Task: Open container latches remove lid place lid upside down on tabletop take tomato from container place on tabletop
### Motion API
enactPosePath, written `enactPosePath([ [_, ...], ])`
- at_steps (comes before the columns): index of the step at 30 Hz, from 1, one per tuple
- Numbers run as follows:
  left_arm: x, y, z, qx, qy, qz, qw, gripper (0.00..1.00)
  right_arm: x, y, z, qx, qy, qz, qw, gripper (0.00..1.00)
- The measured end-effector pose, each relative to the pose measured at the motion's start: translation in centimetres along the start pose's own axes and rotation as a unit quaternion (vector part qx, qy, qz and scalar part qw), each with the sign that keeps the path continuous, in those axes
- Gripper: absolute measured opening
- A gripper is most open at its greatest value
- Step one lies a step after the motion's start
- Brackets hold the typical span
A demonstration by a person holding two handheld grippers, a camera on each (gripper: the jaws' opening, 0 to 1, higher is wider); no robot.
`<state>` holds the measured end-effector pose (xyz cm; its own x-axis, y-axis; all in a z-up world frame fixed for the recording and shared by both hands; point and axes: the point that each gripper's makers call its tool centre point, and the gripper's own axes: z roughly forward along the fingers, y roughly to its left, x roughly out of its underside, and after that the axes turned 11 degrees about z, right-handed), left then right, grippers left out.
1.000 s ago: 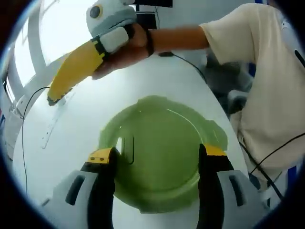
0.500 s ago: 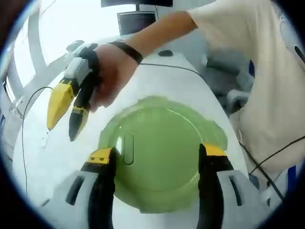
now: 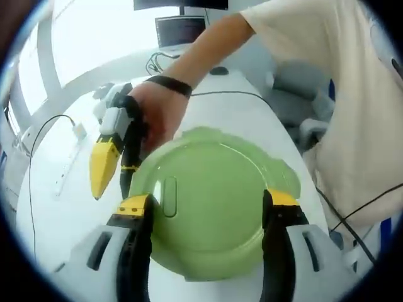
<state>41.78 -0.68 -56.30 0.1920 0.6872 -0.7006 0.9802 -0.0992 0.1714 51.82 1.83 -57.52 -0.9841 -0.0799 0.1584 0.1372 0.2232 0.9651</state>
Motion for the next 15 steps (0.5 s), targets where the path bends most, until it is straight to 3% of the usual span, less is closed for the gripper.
enactPosePath([
  [4, 0.0, 0.1, 0.1, 0.0, -0.003, 0.0, 1.0, 0.64, -1.2, -0.9, -0.6, -0.001, -0.007, 0.023, 0.9997, 0.23],
  [6, 0.1, 0.1, 0.2, 0.0, -0.002, 0.0, 1.0, 0.64, 0.1, -1.3, 0.1, 0.006, -0.009, 0.026, 0.9996, 0.23],
  [8, 0.1, 0.3, 0.2, 0.0, -0.003, 0.0, 1.0, 0.64, 0.3, -1.7, 0.3, 0.003, 0.008, 0.031, 0.9995, 0.23],
  [10, 0.1, 0.4, 0.2, 0.0, -0.004, 0.001, 1.0, 0.64, 0.6, -2.1, 0.7, 0.008, 0.001, 0.023, 0.9997, 0.23],
  [15, 0.1, 0.4, 0.3, -0.001, -0.009, 0.001, 1.0, 0.64, 0.0, -1.7, 0.9, -0.004, 0.006, 0.021, 0.9998, 0.17],
])
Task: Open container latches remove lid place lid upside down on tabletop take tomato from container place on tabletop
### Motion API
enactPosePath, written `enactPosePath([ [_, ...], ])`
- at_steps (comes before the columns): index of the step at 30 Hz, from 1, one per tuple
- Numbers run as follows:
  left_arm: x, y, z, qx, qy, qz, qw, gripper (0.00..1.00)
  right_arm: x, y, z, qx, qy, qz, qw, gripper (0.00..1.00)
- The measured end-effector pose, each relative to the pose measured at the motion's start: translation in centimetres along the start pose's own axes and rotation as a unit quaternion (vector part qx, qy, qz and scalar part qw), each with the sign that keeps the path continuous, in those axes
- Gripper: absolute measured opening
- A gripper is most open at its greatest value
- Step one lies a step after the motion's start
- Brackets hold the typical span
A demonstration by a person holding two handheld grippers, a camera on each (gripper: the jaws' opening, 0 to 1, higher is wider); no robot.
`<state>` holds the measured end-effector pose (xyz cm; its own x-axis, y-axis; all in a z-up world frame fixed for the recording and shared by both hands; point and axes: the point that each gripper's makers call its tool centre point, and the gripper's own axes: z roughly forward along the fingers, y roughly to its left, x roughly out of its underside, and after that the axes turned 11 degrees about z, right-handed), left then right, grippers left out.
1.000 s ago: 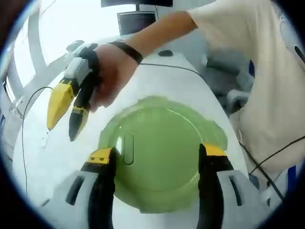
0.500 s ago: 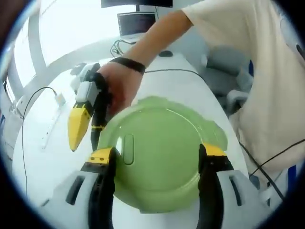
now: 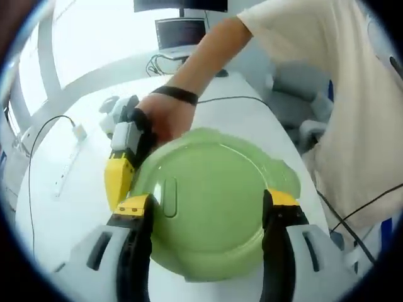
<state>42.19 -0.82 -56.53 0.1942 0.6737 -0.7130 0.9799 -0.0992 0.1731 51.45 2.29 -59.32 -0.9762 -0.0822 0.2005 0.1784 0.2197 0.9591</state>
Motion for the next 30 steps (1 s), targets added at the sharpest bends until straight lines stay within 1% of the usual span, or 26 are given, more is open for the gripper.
enactPosePath([
  [2, 0.0, 0.0, 0.0, 0.0, -0.001, 0.0, 1.0, 0.64, -0.1, -0.2, 0.1, 0.002, 0.003, 0.001, 1.0, 0.17],
  [3, 0.0, 0.0, 0.0, 0.0, -0.002, 0.001, 1.0, 0.64, 0.0, -0.3, 0.1, 0.0, 0.006, 0.015, 0.9999, 0.16],
  [5, 0.0, 0.0, 0.0, 0.0, -0.001, 0.001, 1.0, 0.64, -0.3, -0.4, 0.0, -0.002, 0.004, 0.021, 0.9998, 0.16],
  [8, 0.0, 0.0, 0.0, -0.001, -0.001, 0.002, 1.0, 0.64, 0.0, -0.2, 0.0, 0.005, -0.005, 0.015, 0.9999, 0.16],
  [12, 0.1, 0.0, 0.0, -0.001, -0.008, 0.002, 1.0, 0.64, -0.1, -0.2, 0.0, 0.006, -0.011, 0.007, 0.9999, 0.17],
  [13, 0.1, 0.0, -0.1, -0.002, -0.009, 0.002, 1.0, 0.64, 0.0, -0.1, 0.0, 0.008, -0.007, 0.004, 0.9999, 0.17],
  [14, 0.1, 0.0, -0.1, -0.002, -0.009, 0.002, 1.0, 0.64, 0.1, -0.1, 0.0, 0.01, -0.005, -0.012, 0.9999, 0.17],
  [15, 0.1, 0.0, -0.1, -0.002, -0.009, 0.003, 1.0, 0.64, 0.2, -0.1, -0.1, 0.01, -0.004, -0.018, 0.9998, 0.17],
  [17, 0.0, 0.0, -0.1, 0.0, -0.009, 0.005, 0.9999, 0.64, 0.6, 0.0, 0.1, 0.014, -0.001, -0.025, 0.9996, 0.17],
  [20, -0.1, -0.2, -0.1, 0.007, -0.011, 0.01, 0.9999, 0.64, 1.1, -0.2, -0.1, 0.025, 0.019, -0.022, 0.9993, 0.16],
  [21, -0.1, -0.3, -0.1, 0.007, -0.011, 0.01, 0.9999, 0.64, 1.1, -0.1, -0.1, 0.029, 0.021, -0.024, 0.999, 0.15],
  [22, -0.1, -0.3, -0.1, 0.007, -0.012, 0.011, 0.9998, 0.64, 1.4, -0.1, 0.0, 0.033, 0.025, -0.03, 0.9987, 0.15],
  [23, -0.1, -0.3, -0.1, 0.006, -0.013, 0.011, 0.9998, 0.64, 1.5, -0.2, -0.1, 0.045, 0.03, -0.035, 0.9979, 0.14],
  [24, -0.1, -0.3, -0.1, 0.006, -0.015, 0.012, 0.9998, 0.64, 1.5, -0.2, -0.1, 0.055, 0.034, -0.059, 0.9962, 0.14],
  [26, -0.2, -0.3, -0.1, 0.005, -0.017, 0.012, 0.9998, 0.64, 1.8, 0.0, 0.0, 0.06, 0.035, -0.064, 0.9956, 0.12],
  [27, -0.2, -0.3, -0.1, 0.006, -0.016, 0.012, 0.9998, 0.64, 1.9, 0.0, 0.0, 0.06, 0.037, -0.078, 0.9945, 0.12],
  [28, -0.2, -0.3, -0.1, 0.006, -0.015, 0.013, 0.9998, 0.64, 2.0, 0.0, 0.1, 0.065, 0.034, -0.083, 0.9939, 0.11],
  [29, -0.2, -0.3, -0.1, 0.006, -0.014, 0.013, 0.9998, 0.64, 2.0, 0.0, 0.1, 0.071, 0.029, -0.104, 0.9917, 0.11],
  [30, -0.2, -0.3, -0.1, 0.007, -0.013, 0.013, 0.9998, 0.64, 1.9, 0.2, 0.1, 0.076, 0.02, -0.141, 0.9869, 0.1],
])
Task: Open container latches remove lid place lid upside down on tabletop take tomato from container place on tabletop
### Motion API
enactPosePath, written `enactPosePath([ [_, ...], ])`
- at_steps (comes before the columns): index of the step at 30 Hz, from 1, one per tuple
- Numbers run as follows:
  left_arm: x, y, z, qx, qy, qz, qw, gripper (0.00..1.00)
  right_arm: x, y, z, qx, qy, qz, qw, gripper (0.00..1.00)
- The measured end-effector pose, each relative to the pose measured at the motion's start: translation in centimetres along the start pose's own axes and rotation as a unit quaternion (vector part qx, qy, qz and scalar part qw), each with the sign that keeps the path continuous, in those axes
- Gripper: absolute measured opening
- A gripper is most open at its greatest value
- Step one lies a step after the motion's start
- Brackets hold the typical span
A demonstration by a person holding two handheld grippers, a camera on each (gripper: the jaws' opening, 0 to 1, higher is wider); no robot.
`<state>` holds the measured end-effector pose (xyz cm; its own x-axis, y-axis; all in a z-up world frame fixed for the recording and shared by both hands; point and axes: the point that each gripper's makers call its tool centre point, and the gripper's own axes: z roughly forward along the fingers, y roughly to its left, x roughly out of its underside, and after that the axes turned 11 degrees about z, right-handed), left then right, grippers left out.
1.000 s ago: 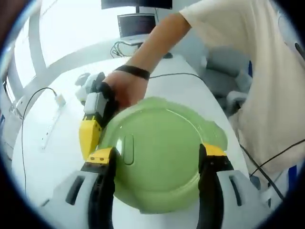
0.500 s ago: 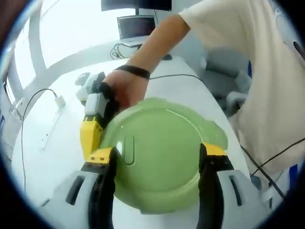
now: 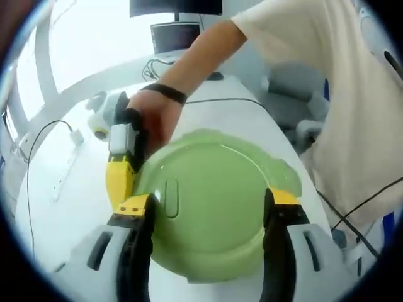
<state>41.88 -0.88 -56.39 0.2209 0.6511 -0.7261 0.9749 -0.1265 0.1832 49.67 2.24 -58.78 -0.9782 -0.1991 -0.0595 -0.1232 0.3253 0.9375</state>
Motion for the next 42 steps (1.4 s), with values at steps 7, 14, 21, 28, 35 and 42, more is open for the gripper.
enactPosePath([
  [7, -0.3, -0.1, -0.3, 0.007, 0.0, 0.009, 0.9999, 0.64, -2.5, 1.5, -0.8, 0.032, -0.033, -0.112, 0.9927, 0.0],
  [14, -0.4, -0.1, -0.3, 0.003, -0.002, 0.002, 1.0, 0.65, -2.1, 1.7, -0.8, 0.035, -0.048, -0.115, 0.9916, 0.05],
  [21, -0.5, -0.2, -0.2, 0.004, 0.002, 0.002, 1.0, 0.65, -2.7, 2.5, -1.4, 0.025, -0.104, -0.111, 0.9881, 0.13],
  [28, -0.6, -0.2, 0.0, -0.003, 0.007, 0.003, 1.0, 0.65, -3.8, 3.1, -3.5, 0.023, -0.144, -0.126, 0.9813, 0.13],
  [35, -0.7, -0.2, 0.1, -0.021, -0.018, -0.005, 0.9996, 0.66, -3.3, 4.4, -6.1, 0.008, -0.206, -0.15, 0.9669, 0.13],
  [42, -1.2, -0.1, 0.1, -0.048, -0.033, 0.004, 0.9983, 0.66, -2.6, 5.7, -9.0, 0.008, -0.258, -0.185, 0.9482, 0.13],
])
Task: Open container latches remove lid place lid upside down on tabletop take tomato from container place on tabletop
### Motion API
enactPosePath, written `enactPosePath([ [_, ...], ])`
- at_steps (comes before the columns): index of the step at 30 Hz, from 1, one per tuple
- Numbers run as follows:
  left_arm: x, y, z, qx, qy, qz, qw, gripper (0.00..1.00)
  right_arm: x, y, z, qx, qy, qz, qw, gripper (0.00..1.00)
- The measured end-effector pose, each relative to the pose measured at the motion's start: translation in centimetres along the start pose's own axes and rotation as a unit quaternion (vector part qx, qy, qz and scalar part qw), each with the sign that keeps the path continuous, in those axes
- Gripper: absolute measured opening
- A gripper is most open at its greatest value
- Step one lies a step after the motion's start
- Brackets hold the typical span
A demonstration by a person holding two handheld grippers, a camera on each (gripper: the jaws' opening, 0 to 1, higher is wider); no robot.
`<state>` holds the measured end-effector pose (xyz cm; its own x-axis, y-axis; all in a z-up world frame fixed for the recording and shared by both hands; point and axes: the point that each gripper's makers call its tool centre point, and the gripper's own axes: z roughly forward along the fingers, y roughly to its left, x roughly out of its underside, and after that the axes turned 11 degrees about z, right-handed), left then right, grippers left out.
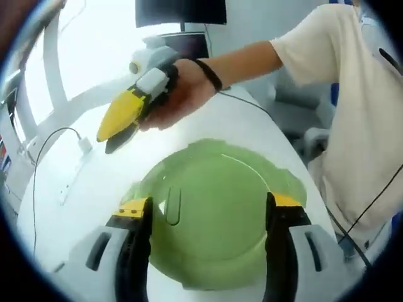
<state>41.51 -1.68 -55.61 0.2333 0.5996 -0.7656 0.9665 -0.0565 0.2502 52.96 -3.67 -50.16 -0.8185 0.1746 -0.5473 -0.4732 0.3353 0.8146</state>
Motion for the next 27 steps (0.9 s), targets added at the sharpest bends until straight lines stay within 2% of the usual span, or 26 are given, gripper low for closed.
enactPosePath([
  [2, -0.3, 0.0, 0.0, -0.008, -0.005, -0.001, 1.0, 0.63, 0.1, 0.7, -0.6, 0.005, -0.014, -0.011, 0.9998, 0.13],
  [4, -0.9, 0.2, -0.2, -0.024, -0.016, -0.002, 0.9996, 0.56, -0.1, 1.4, -1.3, 0.005, -0.028, -0.021, 0.9994, 0.13],
  [7, -2.6, 1.2, -1.2, -0.058, -0.06, -0.019, 0.9963, 0.56, -0.6, 1.9, -2.3, 0.016, -0.058, -0.05, 0.997, 0.14],
  [9, -3.6, 2.1, -2.4, -0.09, -0.088, -0.022, 0.9918, 0.56, -0.8, 2.7, -3.3, 0.015, -0.081, -0.053, 0.9952, 0.15],
  [12, -4.8, 3.6, -4.5, -0.143, -0.129, -0.013, 0.9813, 0.56, -1.3, 2.9, -4.5, 0.017, -0.106, -0.068, 0.9919, 0.16],
  [16, -5.0, 4.8, -6.8, -0.197, -0.147, -0.011, 0.9692, 0.56, -1.6, 3.0, -6.1, 0.025, -0.137, -0.088, 0.9864, 0.16],
  [18, -5.0, 4.9, -8.1, -0.216, -0.156, -0.014, 0.9639, 0.56, -1.5, 3.2, -6.9, 0.038, -0.144, -0.113, 0.9824, 0.16],
  [21, -4.8, 5.0, -9.8, -0.246, -0.16, -0.009, 0.9559, 0.56, -1.5, 3.8, -8.0, 0.059, -0.155, -0.157, 0.9735, 0.17],
  [23, -4.4, 5.3, -10.9, -0.276, -0.151, -0.002, 0.9492, 0.56, -1.6, 4.4, -9.0, 0.074, -0.171, -0.189, 0.9642, 0.18],
  [25, -4.1, 5.4, -12.1, -0.306, -0.149, -0.002, 0.9404, 0.55, -1.8, 4.7, -10.1, 0.1, -0.189, -0.225, 0.9507, 0.18],
  [27, -3.8, 5.5, -13.5, -0.339, -0.158, -0.014, 0.9273, 0.55, -2.1, 4.6, -11.3, 0.134, -0.209, -0.254, 0.9348, 0.19],
])
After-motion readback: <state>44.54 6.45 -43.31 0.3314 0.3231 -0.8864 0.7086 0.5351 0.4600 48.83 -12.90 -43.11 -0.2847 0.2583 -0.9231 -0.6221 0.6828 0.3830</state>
